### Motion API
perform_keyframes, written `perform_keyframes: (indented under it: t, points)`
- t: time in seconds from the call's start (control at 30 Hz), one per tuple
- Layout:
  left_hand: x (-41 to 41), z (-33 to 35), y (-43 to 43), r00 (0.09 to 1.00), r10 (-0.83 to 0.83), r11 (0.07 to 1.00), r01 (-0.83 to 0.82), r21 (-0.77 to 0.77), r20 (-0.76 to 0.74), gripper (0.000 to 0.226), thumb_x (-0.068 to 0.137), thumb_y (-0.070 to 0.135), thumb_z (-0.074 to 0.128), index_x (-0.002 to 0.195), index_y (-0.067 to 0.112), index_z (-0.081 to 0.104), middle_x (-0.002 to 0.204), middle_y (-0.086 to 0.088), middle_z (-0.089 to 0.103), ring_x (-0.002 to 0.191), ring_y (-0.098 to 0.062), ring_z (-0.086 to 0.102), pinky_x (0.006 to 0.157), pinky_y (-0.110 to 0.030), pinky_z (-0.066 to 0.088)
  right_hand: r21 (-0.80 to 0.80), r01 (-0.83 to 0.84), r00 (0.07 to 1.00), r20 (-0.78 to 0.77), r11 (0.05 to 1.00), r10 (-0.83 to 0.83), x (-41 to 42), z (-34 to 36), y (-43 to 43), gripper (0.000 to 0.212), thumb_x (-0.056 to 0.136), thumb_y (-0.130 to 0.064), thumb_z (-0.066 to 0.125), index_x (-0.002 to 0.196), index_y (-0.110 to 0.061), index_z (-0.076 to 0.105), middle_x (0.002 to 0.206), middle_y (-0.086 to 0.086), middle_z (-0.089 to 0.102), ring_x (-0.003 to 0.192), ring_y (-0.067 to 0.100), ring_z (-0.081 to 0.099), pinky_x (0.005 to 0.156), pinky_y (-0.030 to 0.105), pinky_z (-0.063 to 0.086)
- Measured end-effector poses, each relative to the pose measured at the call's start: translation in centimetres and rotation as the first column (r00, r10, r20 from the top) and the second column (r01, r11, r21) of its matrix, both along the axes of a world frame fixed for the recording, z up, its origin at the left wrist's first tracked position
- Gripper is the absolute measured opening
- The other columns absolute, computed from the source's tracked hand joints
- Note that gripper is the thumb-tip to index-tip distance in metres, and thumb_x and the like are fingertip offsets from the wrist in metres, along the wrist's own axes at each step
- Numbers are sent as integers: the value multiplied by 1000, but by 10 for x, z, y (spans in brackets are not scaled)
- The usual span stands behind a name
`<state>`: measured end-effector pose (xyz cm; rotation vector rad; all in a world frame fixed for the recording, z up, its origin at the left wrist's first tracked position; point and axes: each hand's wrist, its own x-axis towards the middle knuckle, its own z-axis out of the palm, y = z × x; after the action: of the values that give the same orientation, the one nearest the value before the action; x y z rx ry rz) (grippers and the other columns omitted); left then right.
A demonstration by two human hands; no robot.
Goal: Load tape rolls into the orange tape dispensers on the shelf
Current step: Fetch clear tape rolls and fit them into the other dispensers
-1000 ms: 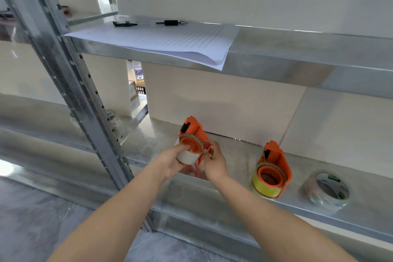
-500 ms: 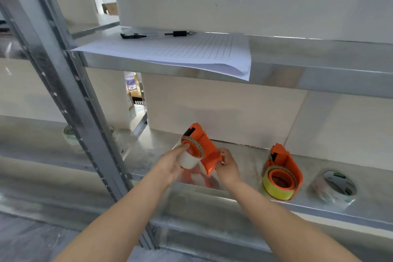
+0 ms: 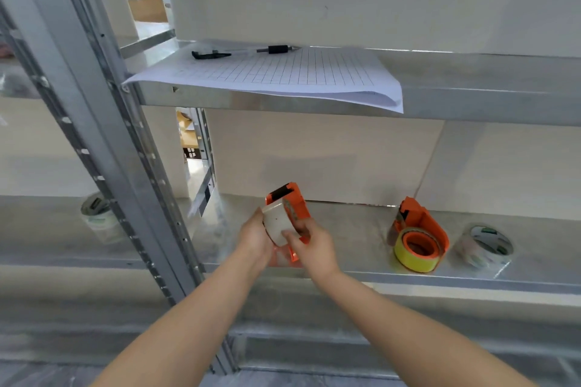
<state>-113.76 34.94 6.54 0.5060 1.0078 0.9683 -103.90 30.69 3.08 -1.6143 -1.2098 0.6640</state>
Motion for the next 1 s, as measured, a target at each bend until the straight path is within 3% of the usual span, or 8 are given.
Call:
perform_keyframes:
  t: [0.1, 0.33, 0.4, 0.5, 0.67, 0.77, 0.87, 1.0]
  points:
    - [3, 0, -4, 999, 34, 999, -33, -17, 14, 46, 102, 30, 23, 78, 6, 55, 45, -5, 67, 63, -21, 61, 58, -33, 46, 2, -31, 999, 44, 1000, 31, 8, 4, -1, 13, 78, -14, 69, 83, -2, 63, 75, 4, 63, 71, 19, 58, 59, 12, 39]
    - [-3, 6, 6, 977, 201, 979, -198, -44, 78, 36, 101, 21, 30, 76, 8, 53, 41, -1, 62, 39, -12, 60, 55, -27, 50, 98, 77, 995, 53, 992, -83, 50, 13, -1, 15, 83, -12, 64, 94, -2, 64, 87, 9, 65, 83, 19, 57, 64, 8, 37]
    - [-9, 1, 10, 977, 209, 978, -209, -20, 39, 34, 101, 23, 34, 78, 10, 56, 43, 1, 63, 40, -9, 60, 59, -26, 50, -15, 93, 968, 234, 996, -87, 76, 6, -3, 24, 86, -15, 61, 107, -4, 63, 108, 11, 68, 97, 23, 61, 78, 16, 40]
    - [-14, 2, 10, 979, 203, 979, -203, 10, 1, 34, 101, 26, 34, 79, 13, 56, 44, 2, 64, 41, -8, 61, 58, -26, 50, -348, 48, 806, 567, 936, 169, 110, -12, -8, 29, 90, -20, 51, 116, -10, 59, 122, 13, 62, 108, 29, 59, 88, 32, 48]
    - [-11, 5, 4, 985, 173, 984, -173, 32, -11, 39, 102, 26, 30, 76, 11, 55, 44, 1, 64, 41, -9, 61, 61, -28, 46, -467, 47, 737, 613, 883, 284, 115, -34, -15, 25, 90, -18, 50, 111, -9, 60, 119, 12, 61, 104, 28, 58, 87, 33, 49]
    - [-7, 0, 2, 987, 160, 987, -159, 24, -18, 38, 102, 26, 30, 78, 12, 56, 45, 2, 66, 42, -8, 62, 60, -27, 49, -414, 39, 770, 593, 910, 237, 112, -39, -17, 30, 88, -19, 53, 117, -11, 57, 124, 10, 58, 109, 26, 56, 92, 34, 48]
    - [-2, 0, -1, 987, 157, 987, -157, 23, -31, 37, 102, 27, 30, 79, 12, 56, 46, 3, 66, 50, -10, 63, 62, -27, 49, -178, 35, 792, 605, 983, 82, 123, -32, -23, 39, 86, -26, 58, 123, -13, 53, 128, 9, 55, 114, 28, 52, 96, 37, 46]
    - [4, 4, -1, 985, 164, 986, -162, 26, -55, 38, 102, 26, 29, 76, 13, 54, 43, 4, 64, 42, -8, 62, 58, -25, 50, 32, 248, 755, 620, 968, -213, 180, -4, -37, 29, 86, -15, 56, 114, -10, 56, 115, 15, 60, 104, 34, 56, 85, 39, 48]
